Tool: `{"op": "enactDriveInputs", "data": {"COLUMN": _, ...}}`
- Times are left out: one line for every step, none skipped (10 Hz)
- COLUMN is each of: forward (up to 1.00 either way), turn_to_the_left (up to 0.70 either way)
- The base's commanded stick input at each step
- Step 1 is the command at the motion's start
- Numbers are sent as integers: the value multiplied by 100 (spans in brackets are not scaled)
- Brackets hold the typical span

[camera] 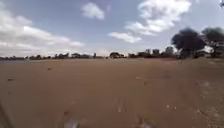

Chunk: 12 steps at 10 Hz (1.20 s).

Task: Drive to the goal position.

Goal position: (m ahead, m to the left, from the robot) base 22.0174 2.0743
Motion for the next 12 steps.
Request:
{"op": "enactDriveInputs", "data": {"forward": 70, "turn_to_the_left": 0}}
{"op": "enactDriveInputs", "data": {"forward": 70, "turn_to_the_left": 0}}
{"op": "enactDriveInputs", "data": {"forward": 70, "turn_to_the_left": 0}}
{"op": "enactDriveInputs", "data": {"forward": 70, "turn_to_the_left": 0}}
{"op": "enactDriveInputs", "data": {"forward": 70, "turn_to_the_left": 0}}
{"op": "enactDriveInputs", "data": {"forward": 70, "turn_to_the_left": 0}}
{"op": "enactDriveInputs", "data": {"forward": 70, "turn_to_the_left": 0}}
{"op": "enactDriveInputs", "data": {"forward": 70, "turn_to_the_left": 0}}
{"op": "enactDriveInputs", "data": {"forward": 70, "turn_to_the_left": 0}}
{"op": "enactDriveInputs", "data": {"forward": 70, "turn_to_the_left": 0}}
{"op": "enactDriveInputs", "data": {"forward": 70, "turn_to_the_left": 0}}
{"op": "enactDriveInputs", "data": {"forward": 70, "turn_to_the_left": 0}}
